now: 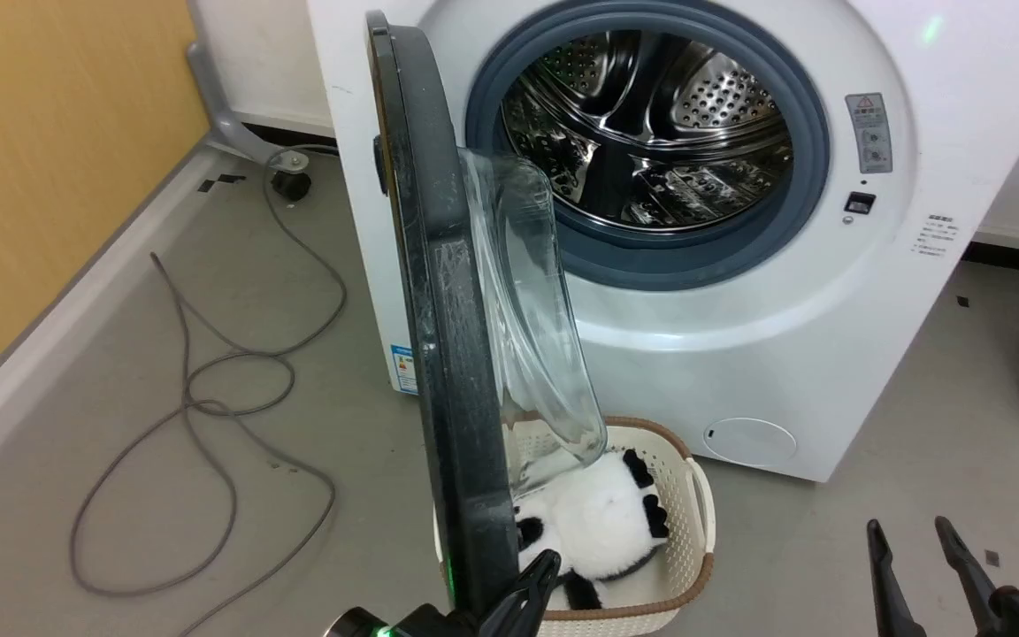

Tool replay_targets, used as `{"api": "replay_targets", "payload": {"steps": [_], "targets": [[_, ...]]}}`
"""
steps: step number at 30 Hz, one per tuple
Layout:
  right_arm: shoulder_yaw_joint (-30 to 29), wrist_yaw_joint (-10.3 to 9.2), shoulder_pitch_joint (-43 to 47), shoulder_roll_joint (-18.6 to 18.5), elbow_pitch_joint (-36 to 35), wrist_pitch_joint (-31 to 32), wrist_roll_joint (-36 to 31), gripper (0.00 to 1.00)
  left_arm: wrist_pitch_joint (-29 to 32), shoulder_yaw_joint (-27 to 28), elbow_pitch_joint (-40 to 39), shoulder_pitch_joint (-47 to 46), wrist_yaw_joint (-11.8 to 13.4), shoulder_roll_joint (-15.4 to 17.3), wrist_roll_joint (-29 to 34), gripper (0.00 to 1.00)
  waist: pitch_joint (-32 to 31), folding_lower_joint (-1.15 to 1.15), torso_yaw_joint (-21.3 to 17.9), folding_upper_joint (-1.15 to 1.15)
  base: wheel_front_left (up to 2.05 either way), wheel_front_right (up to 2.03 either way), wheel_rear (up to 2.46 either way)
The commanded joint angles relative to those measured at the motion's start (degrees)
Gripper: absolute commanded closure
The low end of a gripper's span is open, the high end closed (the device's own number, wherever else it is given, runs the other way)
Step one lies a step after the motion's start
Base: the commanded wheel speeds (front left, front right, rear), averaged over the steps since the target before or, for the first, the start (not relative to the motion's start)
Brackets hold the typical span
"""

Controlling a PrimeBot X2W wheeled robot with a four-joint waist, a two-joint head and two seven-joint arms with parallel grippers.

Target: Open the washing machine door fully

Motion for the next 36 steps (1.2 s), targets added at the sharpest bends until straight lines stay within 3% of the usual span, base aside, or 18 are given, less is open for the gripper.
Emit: {"api": "replay_targets", "payload": {"steps": [1,21,36], "targets": [[0.3,-0.04,-0.5,0.2,0.2,-0.3,-0.3,0.0,-0.4,0.9,0.5,-0.3,0.6,0.6,-0.3,1.0,0.0,0.0,0.4,0.0,0.0,0.0,0.0],[3.0,-0.04,-0.4,0.2,0.9,-0.3,0.9,0.0,-2.8,7.1,3.6,-2.9,4.4,2.5,-2.8,1.0,0.7,0.0,9.7,0.0,0.0,0.0,0.0],[4.2,-0.04,-0.9,0.2,0.1,-0.3,-0.1,0.0,-4.7,15.7,5.1,-5.0,7.6,4.9,-7.4,1.0,4.4,0.0,13.0,0.0,0.0,0.0,0.0]]}}
